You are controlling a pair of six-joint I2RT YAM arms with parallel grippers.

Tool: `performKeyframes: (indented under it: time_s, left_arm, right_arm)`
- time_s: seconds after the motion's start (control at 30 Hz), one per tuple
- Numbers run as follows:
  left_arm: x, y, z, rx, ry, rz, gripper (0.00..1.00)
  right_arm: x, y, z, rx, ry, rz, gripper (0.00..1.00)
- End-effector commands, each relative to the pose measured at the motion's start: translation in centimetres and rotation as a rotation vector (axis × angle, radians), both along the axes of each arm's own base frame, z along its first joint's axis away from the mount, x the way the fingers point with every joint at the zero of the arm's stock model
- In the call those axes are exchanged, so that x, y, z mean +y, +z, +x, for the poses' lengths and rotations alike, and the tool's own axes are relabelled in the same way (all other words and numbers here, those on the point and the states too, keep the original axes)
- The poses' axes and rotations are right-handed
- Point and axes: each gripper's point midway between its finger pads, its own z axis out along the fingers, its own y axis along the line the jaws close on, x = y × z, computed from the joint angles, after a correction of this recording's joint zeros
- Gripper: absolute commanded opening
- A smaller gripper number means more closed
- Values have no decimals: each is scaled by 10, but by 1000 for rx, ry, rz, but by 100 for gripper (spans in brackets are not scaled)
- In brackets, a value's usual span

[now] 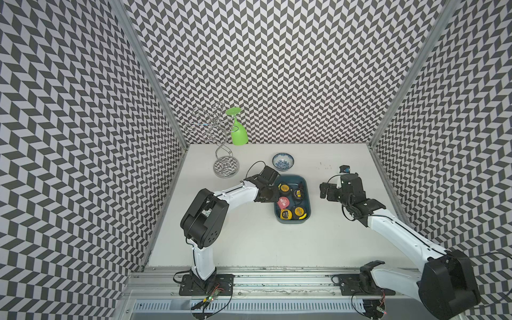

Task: Take the tape measure out of the storage box
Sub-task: Move the storage box to the center of the board.

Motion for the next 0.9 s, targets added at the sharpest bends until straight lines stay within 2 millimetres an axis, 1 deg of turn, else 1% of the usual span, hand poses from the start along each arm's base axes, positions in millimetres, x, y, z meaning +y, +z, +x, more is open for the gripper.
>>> performKeyframes:
  time_s: [0.0, 0.27, 0.4, 0.63, 0.87]
  left_arm:
    - [3, 2, -5, 2, 4, 12, 34]
    - [8, 4, -11, 6, 15, 15, 18]
    - [14, 4, -16, 10, 27, 22, 17]
    - [29, 3, -31, 26, 49, 42, 14]
    - [50, 0, -54, 43, 61, 77, 14]
  right_arm:
    - [1, 2, 3, -19, -8, 14, 100]
    - [4, 3, 8, -23, -3, 25, 100]
    - [8, 4, 11, -22, 7, 31, 100]
    - [12, 4, 13, -21, 25, 43, 99]
    - [17, 3, 13, -15, 43, 63, 100]
